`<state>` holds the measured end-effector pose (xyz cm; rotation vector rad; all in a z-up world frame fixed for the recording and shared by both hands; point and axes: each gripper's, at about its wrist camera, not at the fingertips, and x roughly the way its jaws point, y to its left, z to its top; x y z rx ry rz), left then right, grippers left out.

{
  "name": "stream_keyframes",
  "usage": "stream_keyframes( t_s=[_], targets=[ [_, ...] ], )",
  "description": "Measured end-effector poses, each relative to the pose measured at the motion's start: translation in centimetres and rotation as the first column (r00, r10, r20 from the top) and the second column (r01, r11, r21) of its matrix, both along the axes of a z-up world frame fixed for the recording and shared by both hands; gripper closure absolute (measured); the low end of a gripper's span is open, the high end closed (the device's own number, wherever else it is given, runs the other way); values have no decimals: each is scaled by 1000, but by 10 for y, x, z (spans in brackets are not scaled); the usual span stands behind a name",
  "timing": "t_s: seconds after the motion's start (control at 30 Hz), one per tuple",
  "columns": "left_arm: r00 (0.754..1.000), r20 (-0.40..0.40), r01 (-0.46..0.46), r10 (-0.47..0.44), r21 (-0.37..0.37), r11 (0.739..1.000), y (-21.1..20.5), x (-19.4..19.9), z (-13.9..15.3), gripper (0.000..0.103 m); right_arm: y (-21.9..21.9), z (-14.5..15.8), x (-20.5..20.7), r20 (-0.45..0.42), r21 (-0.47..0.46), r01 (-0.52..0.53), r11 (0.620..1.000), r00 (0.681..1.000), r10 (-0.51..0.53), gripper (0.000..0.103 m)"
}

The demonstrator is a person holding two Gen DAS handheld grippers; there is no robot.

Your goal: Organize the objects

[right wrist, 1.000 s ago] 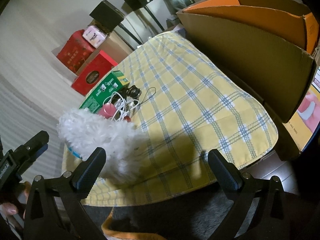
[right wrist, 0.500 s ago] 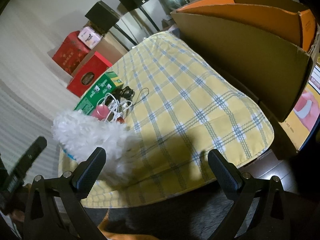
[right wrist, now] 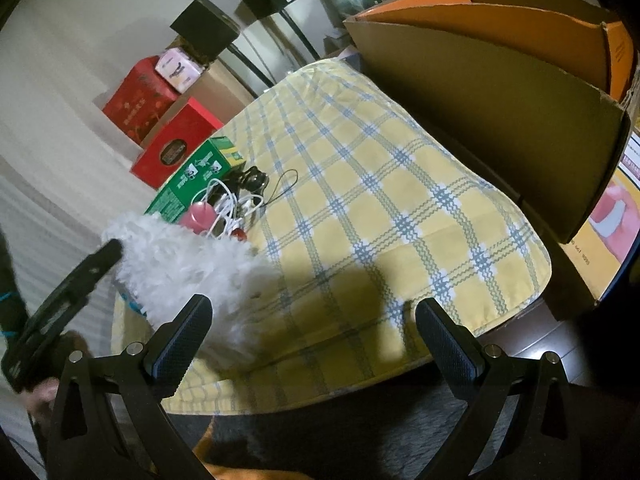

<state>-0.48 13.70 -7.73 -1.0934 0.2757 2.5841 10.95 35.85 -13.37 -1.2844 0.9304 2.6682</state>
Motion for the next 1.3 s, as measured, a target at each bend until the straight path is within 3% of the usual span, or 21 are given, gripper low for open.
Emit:
stream_keyframes(
  t_s=[0.3,0.47,0.53,0.6,0.67,0.83,1.0,1.2,1.3],
  targets=[
    [998,-67,-3,-5,-119,993,27,0,-18,10,3,-8,-2,20,-27,6,1000,1000,-6,0],
    [996,-91,-10,0,-109,994,35,4,-23,11,3,-6,-2,13,-29,4,1000,1000,-3,0],
    [996,-92,-14,4,-107,994,36,4,-25,16,3,-6,-2,12,-29,2,1000,1000,-2,0],
    [998,-63,4,-11,-118,993,37,2,-27,32,3,-6,-1,10,-29,5,1000,1000,-5,0],
    [999,-51,10,-16,-124,992,38,2,-28,33,4,-6,-1,11,-31,8,999,1000,-8,0],
    [998,-57,7,-14,-124,992,37,3,-27,49,4,-6,-3,18,-33,9,999,1000,-9,0],
    [1000,-18,-6,5,-103,995,28,2,-19,77,4,-6,-3,21,-35,9,999,1000,-8,0],
    [999,-9,-33,32,-80,996,16,12,-8,85,4,-7,-3,25,-37,11,999,1000,-10,0],
    [999,-21,-41,39,-127,991,17,20,-6,85,4,-7,-3,24,-37,12,999,1000,-11,0]
  ],
)
